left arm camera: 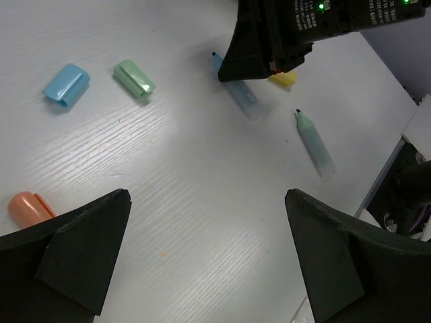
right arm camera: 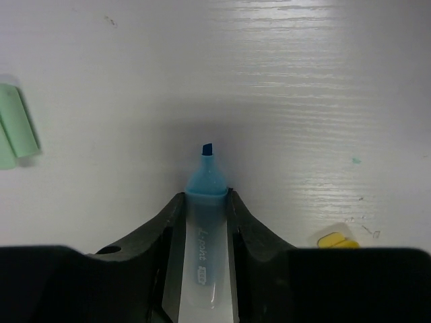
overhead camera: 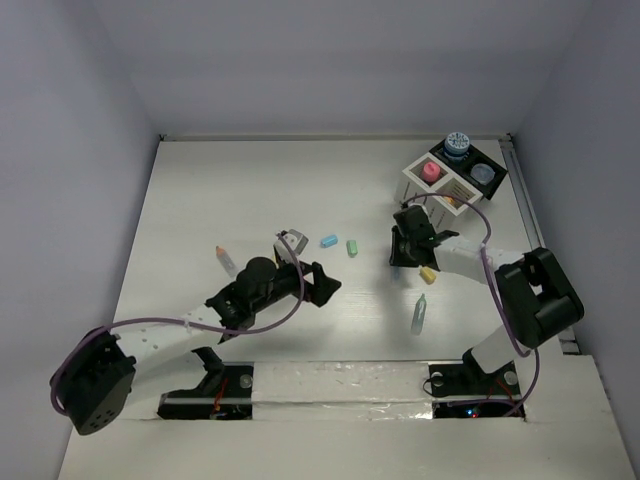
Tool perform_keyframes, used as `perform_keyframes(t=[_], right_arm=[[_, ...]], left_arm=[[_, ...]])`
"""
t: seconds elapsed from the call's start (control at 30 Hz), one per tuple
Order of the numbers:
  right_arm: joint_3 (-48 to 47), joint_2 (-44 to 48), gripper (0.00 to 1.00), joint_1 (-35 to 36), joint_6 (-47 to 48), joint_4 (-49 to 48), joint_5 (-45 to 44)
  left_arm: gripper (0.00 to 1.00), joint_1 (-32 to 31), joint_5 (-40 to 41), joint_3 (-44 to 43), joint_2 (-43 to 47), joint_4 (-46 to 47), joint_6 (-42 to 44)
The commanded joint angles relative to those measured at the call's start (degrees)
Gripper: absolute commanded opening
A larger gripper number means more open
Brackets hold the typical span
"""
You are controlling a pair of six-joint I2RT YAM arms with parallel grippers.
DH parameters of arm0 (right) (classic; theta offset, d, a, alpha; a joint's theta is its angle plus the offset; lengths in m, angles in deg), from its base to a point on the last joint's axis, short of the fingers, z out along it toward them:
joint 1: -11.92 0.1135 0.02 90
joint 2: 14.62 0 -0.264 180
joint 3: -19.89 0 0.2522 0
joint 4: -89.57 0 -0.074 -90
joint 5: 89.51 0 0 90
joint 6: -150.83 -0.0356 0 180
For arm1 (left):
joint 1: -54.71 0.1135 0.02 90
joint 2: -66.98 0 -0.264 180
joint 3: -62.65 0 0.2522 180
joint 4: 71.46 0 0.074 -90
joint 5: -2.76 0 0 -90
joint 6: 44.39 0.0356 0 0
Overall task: Sort the stationery into containers
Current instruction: Pick up the pen from the center of the board.
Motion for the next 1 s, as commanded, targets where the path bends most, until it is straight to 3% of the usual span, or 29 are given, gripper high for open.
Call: perform_keyframes(t=[0.0, 0.17, 0.53, 0.97], right_arm=[[-1.8, -0.6, 0.19, 1.0, 0.3, 0.8, -0.6], [-4.5, 3.9, 0.12, 5.1, 2.6, 0.3, -2.5], [-7.7, 14.0, 0.13, 14.4, -1.3, -9.5, 1.3], [-3.7, 19.2, 0.13, 18.0, -3.3, -16.0, 3.6]], left_arm=[[0.99, -1.0, -2.4, -3.6, -2.1, 5.1, -0.8], [0.99, -4.6, -0.2, -6.5, -6.8, 6.9, -5.7], [0.91, -4.7, 1.5, -10.8, -16.2, 12.8, -13.3], [0.64, -4.7, 4.0, -12.8, -20.0, 18.9, -14.9]])
